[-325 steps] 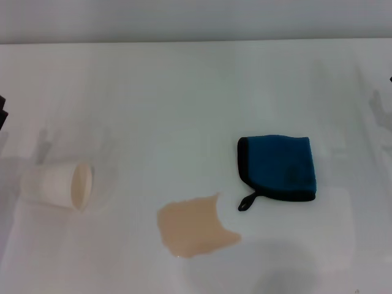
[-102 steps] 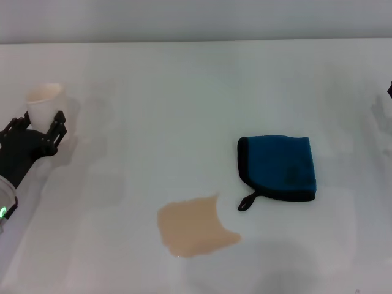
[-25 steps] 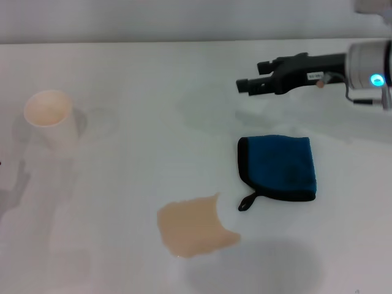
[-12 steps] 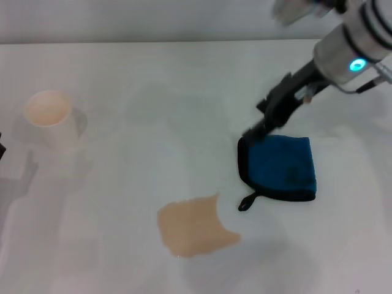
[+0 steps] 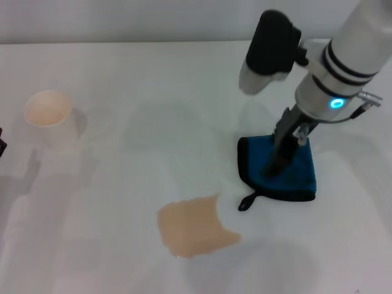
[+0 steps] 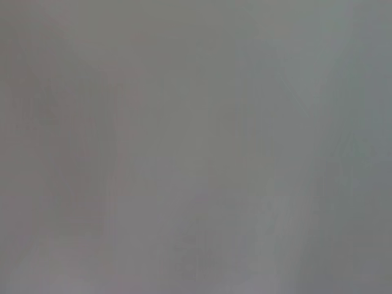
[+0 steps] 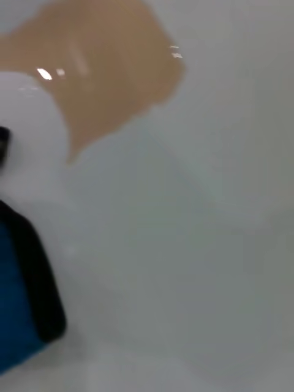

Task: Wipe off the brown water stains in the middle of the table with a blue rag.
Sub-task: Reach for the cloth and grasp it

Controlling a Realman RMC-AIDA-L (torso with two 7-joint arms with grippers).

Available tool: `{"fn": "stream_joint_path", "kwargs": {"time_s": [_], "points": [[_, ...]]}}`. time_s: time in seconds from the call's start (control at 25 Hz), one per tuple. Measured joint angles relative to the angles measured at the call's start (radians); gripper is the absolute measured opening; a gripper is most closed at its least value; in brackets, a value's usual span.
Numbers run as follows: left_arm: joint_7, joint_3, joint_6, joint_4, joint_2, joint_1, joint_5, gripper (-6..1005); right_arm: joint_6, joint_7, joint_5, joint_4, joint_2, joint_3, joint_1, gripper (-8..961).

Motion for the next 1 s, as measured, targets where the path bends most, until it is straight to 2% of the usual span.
{"fn": "stream_joint_path", "kwargs": {"time_s": [0.24,0.6,1.0], "points": [[0.000,0.001,0.001,0.000,0.001,-0.006,0.002,893,-0.002,0.014,-0.031,0.000,0.001,-0.094,0.006,829],[0.000,0.001,0.002,0.001,0.002,-0.015,0.003,892,0.015,0.018,-0.065,0.009,0.001,-0.164,0.035,825],[0.000,0.001,0.002,0.000,-0.001,-0.015,0.002,892,0.079,0.020,-0.024,0.044,0.001,-0.222,0.022,789]]}}
